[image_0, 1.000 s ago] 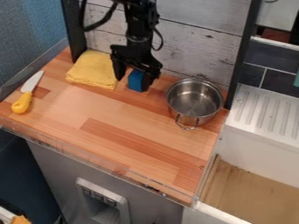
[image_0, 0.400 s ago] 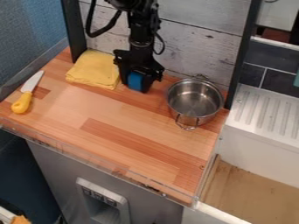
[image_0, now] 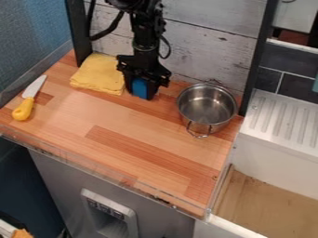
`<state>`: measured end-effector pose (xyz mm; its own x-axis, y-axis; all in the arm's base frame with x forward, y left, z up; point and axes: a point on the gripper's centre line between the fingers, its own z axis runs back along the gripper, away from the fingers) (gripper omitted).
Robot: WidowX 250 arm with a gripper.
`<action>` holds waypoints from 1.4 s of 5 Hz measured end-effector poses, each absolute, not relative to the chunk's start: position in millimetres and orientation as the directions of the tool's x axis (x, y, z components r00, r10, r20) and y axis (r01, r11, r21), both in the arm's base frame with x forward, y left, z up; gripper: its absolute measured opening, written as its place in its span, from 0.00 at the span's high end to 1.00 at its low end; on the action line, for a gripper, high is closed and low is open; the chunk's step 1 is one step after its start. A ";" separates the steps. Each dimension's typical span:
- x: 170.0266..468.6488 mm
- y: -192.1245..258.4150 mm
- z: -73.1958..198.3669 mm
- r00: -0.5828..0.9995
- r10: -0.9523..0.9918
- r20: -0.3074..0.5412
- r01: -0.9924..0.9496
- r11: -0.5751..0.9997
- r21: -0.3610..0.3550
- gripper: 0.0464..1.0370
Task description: Move the blue thing to the right lower corner of the table
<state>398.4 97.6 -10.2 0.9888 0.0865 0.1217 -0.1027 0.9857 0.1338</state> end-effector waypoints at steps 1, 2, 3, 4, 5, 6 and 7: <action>393.1 98.1 16.3 0.982 0.094 0.161 -0.116 0.984 0.135 0.42; 382.8 98.6 55.9 0.966 0.129 0.225 -0.166 0.974 0.156 0.42; 361.8 81.5 80.4 0.952 0.161 0.261 -0.204 0.968 0.147 0.42; 331.8 60.5 94.5 0.939 0.205 0.277 -0.263 0.945 0.194 0.42; 313.7 36.4 87.1 0.947 0.188 0.259 -0.234 0.960 0.156 0.42; 295.8 10.0 71.7 0.972 0.110 0.206 -0.144 0.976 0.162 0.42; 276.7 -7.9 53.9 0.987 0.042 0.156 -0.067 0.985 0.159 0.42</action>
